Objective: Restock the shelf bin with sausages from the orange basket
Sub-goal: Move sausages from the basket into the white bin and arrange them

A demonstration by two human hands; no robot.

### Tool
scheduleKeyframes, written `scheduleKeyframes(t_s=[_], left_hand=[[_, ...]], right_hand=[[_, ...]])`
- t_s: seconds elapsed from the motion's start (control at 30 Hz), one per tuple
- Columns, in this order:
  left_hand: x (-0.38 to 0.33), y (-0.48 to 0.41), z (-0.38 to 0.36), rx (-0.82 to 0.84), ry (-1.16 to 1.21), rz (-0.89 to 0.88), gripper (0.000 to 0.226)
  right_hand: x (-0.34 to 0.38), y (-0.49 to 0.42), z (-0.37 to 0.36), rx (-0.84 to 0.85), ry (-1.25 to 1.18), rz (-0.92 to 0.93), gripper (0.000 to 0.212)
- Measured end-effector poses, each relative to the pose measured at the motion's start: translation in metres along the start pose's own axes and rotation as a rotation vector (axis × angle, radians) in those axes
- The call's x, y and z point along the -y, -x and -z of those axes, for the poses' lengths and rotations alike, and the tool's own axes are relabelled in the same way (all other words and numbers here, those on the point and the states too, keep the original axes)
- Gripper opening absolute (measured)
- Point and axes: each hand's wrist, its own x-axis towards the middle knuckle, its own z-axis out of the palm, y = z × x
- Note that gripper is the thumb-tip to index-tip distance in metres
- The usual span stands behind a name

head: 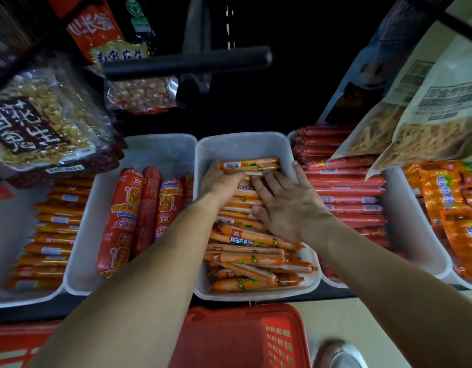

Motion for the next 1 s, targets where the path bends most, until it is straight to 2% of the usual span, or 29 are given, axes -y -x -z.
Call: scheduleKeyframes(t_s=[0.1, 0.2, 0.27, 0.33, 0.47, 0.6, 0.73, 0.9, 1.0], left_hand=[[-0.002, 0.008, 0.000, 0.029, -0.054, 0.026, 0.044], [0.003, 0.024, -0.007, -0.059, -0.198, 0.080, 0.062], [0.008, 0.037, -0.012, -0.110, -0.303, 0.126, 0.060], [0.009, 0.039, -0.012, -0.132, -0.278, 0.139, 0.048], [0.011, 0.037, -0.003, -0.098, -0.153, 0.035, 0.029], [0.018, 0.044, -0.002, -0.068, -0.156, -0.015, 0.040], [0.007, 0.043, -0.002, -0.024, -0.088, 0.093, 0.057], [0.008, 0.045, 0.001, 0.013, -0.005, 0.112, 0.049], [0.010, 0.045, 0.004, 0.012, 0.041, 0.097, 0.055]], right_hand=[[0.000, 0.001, 0.000, 0.001, 0.012, 0.000, 0.071], [0.000, 0.002, 0.000, -0.001, 0.009, 0.006, 0.071], [0.000, 0.003, 0.000, 0.002, -0.004, 0.005, 0.071], [-0.001, 0.003, 0.001, 0.002, -0.020, 0.005, 0.071], [-0.003, 0.004, 0.000, -0.004, -0.034, 0.017, 0.071], [-0.002, 0.004, -0.001, -0.013, -0.058, 0.003, 0.071], [-0.003, 0.004, 0.000, -0.022, -0.063, 0.018, 0.066], [-0.003, 0.003, 0.005, 0.003, -0.084, 0.014, 0.067], [-0.001, 0.001, 0.011, -0.002, -0.082, 0.003, 0.073]])
